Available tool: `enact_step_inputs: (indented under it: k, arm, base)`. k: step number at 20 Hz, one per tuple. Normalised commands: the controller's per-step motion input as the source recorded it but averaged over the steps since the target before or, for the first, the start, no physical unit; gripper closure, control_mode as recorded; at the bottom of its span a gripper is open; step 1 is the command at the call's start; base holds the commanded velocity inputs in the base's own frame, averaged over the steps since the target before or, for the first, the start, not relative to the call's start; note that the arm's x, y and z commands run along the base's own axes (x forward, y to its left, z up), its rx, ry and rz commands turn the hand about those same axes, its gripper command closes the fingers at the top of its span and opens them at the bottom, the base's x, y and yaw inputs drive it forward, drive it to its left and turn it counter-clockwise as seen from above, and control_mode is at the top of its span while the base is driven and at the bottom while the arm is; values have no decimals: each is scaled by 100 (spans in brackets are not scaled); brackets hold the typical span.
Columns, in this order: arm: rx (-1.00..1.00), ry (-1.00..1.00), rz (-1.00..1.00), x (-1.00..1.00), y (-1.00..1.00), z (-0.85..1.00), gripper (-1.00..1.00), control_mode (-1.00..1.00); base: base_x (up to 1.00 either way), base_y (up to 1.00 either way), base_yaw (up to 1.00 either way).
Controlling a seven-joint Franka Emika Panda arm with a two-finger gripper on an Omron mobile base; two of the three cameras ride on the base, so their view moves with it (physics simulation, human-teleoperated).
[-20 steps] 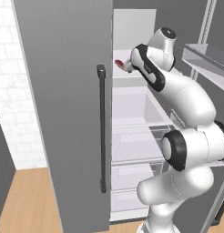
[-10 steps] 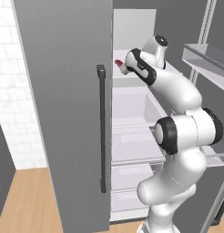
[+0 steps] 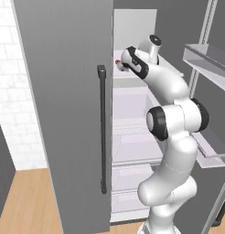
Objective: Place one lime and one steak in each tupperware on the nearby counter, to pack two identical lunches.
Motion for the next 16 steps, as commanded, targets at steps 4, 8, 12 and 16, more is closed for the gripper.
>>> enact_step_inputs:
  k: [4, 8, 12, 16]
  arm:
    - [0, 0, 0, 53, 13, -17, -100, -100]
    - [-4, 0, 1, 38, 21, -47, -100, -100]
    - [-10, 0, 2, 27, 28, -79, -100, -100]
    - [-12, 0, 4, 25, 25, -96, 100, -100]
  base:
    - [0, 0, 0]
    - [0, 0, 0]
    - [0, 0, 0]
    - [0, 0, 0]
